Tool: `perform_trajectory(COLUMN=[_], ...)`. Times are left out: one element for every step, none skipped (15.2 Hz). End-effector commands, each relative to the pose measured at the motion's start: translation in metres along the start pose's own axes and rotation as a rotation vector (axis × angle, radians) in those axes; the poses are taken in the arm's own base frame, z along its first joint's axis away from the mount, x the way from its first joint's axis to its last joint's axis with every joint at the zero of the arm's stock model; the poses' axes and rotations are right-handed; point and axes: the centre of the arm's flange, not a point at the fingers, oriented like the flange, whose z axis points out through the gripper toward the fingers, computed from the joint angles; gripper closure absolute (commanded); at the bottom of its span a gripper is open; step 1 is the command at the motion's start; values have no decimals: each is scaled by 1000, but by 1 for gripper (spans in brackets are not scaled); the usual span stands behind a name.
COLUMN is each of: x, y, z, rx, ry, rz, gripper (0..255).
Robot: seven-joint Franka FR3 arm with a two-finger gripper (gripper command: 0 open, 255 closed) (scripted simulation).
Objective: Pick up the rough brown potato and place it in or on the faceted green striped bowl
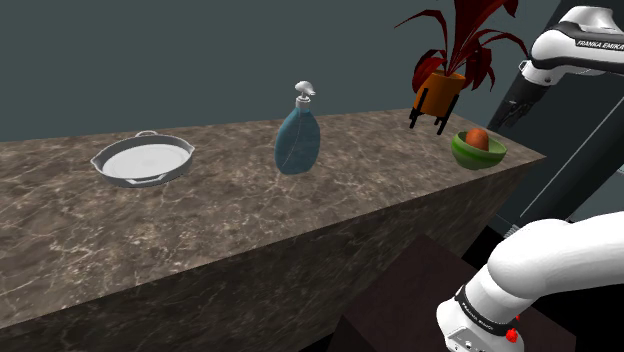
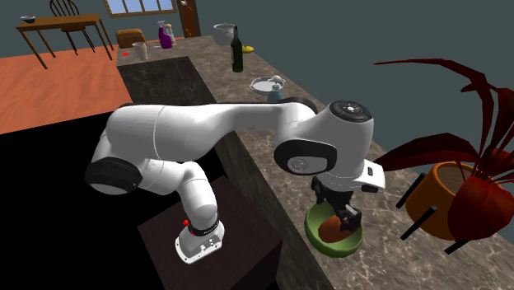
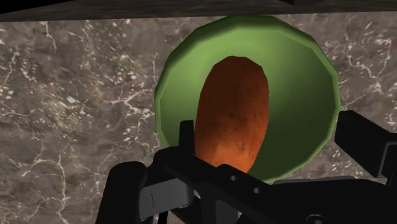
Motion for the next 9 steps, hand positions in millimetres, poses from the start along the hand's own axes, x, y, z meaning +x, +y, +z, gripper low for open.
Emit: perform_trajectory(x=[-2,-2,-2,-2,-2,-2,-2,-2,-2], y=[0,0,0,0,0,0,0,0,0], z=[-22,-32,-32,-32,-32,-32,-32,-32,-32], rx=[1,1,1,1,1,1,1,1,1], ry=[0,0,0,0,0,0,0,0,0], rz=[0,0,0,0,0,0,0,0,0], gripper=[0,0,0,0,0,0,0,0,0])
